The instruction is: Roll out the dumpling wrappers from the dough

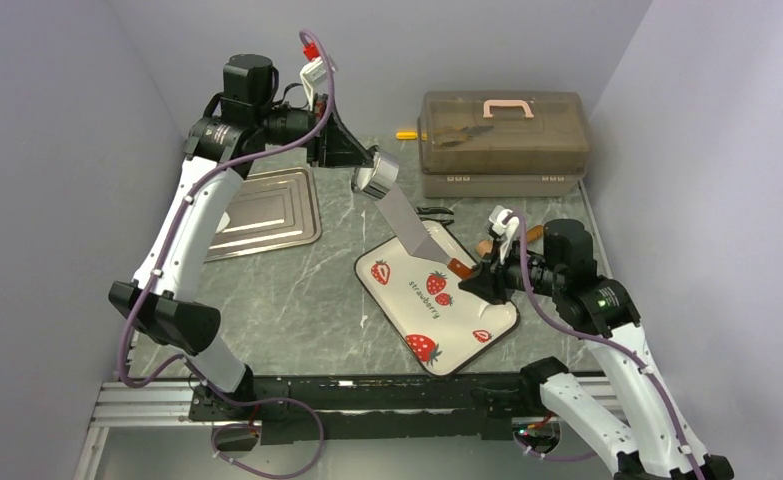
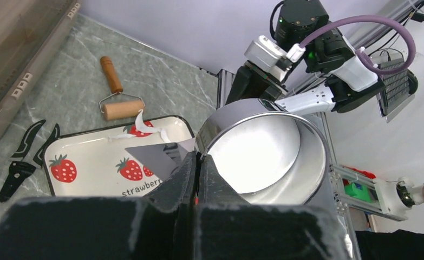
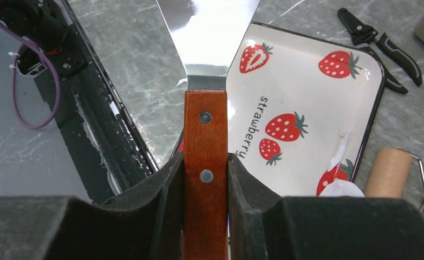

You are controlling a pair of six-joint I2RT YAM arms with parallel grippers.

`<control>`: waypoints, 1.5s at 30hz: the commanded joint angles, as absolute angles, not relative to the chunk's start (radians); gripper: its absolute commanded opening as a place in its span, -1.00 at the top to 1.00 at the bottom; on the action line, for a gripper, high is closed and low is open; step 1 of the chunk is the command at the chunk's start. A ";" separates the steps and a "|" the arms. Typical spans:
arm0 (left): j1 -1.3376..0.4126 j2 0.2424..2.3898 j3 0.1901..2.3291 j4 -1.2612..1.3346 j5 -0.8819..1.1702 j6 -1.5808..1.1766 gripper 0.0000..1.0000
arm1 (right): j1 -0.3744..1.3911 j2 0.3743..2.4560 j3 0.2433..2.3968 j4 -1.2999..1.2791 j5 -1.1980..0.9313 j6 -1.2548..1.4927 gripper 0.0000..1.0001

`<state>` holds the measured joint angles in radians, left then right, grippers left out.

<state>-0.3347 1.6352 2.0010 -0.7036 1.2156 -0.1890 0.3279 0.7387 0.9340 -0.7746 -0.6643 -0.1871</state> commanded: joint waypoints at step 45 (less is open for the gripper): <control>-0.332 1.549 1.915 -0.674 1.224 -0.062 1.00 | 0.321 0.653 0.991 -0.712 -0.563 -0.098 1.00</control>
<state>-0.3420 1.5856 1.9038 -0.7406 1.1656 0.0017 0.3241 0.6403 0.9993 -0.7879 -0.6312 -0.1314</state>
